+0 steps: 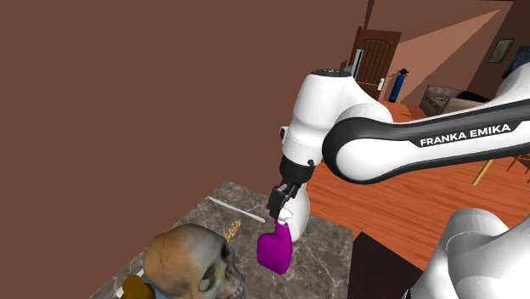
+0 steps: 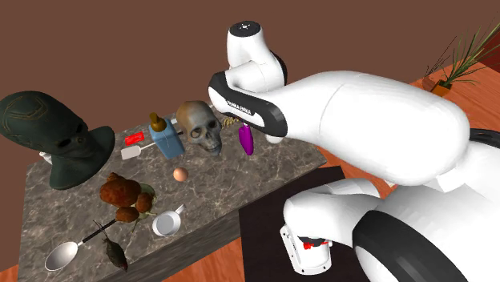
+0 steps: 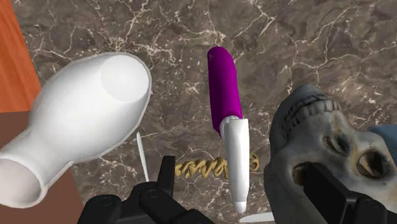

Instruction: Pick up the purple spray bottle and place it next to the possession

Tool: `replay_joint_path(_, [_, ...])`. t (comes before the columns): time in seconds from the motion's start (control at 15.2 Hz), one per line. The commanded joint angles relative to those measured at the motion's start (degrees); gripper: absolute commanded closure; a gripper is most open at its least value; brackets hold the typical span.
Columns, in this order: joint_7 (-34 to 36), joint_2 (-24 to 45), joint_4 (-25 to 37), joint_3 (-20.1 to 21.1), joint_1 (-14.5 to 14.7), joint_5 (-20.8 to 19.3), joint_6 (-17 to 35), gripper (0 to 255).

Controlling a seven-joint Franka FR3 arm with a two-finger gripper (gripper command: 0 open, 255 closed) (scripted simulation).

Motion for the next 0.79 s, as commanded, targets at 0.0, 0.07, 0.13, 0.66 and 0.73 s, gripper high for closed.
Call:
replay_joint_path(0.0, [0.1,0.7,-1.2,0.3,0.1,0.1,1.9,0])
replay_joint_path(0.07, [0.1,1.1,-1.6,0.4,0.0,0.1,2.8,0])
replay_joint_path(0.13, [0.1,1.6,-2.0,0.6,0.0,0.0,3.7,0])
replay_joint_path(0.66, [0.3,2.9,-3.1,0.9,-0.2,-0.1,6.1,0])
replay_joint_path(0.73, [0.3,2.9,-3.1,0.9,-0.2,-0.1,6.1,0])
